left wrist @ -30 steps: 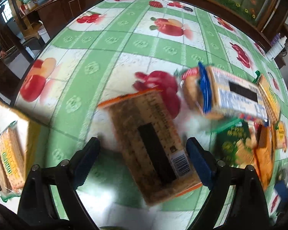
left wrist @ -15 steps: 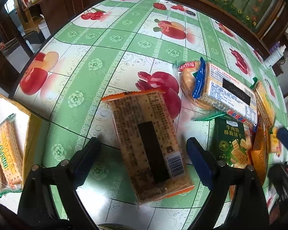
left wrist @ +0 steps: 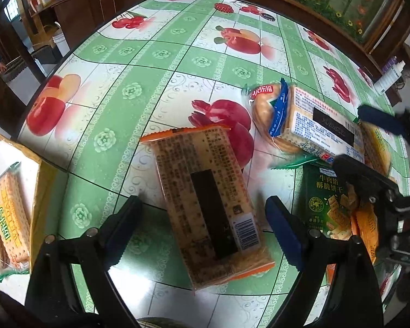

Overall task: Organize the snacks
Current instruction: 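Grasp the white-and-blue cracker pack with the right gripper while the left holds the brown pack, then carry both packs to the white tray and release them beside the earlier packs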

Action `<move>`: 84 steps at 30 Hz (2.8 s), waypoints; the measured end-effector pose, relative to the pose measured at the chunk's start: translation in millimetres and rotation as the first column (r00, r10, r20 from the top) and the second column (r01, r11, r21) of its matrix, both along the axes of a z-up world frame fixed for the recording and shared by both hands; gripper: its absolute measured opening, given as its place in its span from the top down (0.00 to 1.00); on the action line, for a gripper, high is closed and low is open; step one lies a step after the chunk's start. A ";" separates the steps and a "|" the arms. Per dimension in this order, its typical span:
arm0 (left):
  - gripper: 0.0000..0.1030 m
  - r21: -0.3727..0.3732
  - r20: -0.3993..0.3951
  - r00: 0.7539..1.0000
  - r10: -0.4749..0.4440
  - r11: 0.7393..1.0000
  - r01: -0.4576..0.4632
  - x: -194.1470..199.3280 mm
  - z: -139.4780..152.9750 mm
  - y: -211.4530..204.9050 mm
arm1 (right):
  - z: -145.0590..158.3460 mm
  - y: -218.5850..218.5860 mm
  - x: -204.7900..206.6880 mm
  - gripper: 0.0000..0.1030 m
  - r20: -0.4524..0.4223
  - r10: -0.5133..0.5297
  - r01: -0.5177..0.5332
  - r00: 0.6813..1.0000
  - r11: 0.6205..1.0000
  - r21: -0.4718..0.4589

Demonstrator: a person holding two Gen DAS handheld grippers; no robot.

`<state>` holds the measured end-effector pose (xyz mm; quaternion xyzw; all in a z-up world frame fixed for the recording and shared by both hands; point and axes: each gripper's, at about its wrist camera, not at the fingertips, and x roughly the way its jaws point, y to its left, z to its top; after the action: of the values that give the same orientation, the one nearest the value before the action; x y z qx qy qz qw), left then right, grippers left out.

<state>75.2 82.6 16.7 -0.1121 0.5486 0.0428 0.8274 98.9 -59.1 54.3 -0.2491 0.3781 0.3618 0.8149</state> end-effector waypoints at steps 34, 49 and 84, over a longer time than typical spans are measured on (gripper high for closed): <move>0.39 0.058 0.086 0.989 -0.120 0.992 0.115 -46.6 4.1 -6.8 | 2.0 -50.4 -89.9 0.46 -0.090 -0.305 0.316 0.948 0.931 0.183; 0.39 0.067 0.075 0.981 -0.177 0.983 0.172 -86.9 0.9 -2.5 | -40.5 -13.2 -161.8 0.47 -0.188 -0.243 0.264 0.952 0.960 0.093; 0.40 0.181 0.262 0.949 -0.175 0.975 0.130 -126.7 59.0 12.7 | -1.9 -8.7 -168.3 0.47 -0.128 -0.298 0.322 0.946 0.905 0.276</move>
<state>-51.4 95.3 75.7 -0.0069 0.4298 0.0065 0.9029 -69.4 -67.8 52.4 -0.0470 0.3885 0.2897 0.8735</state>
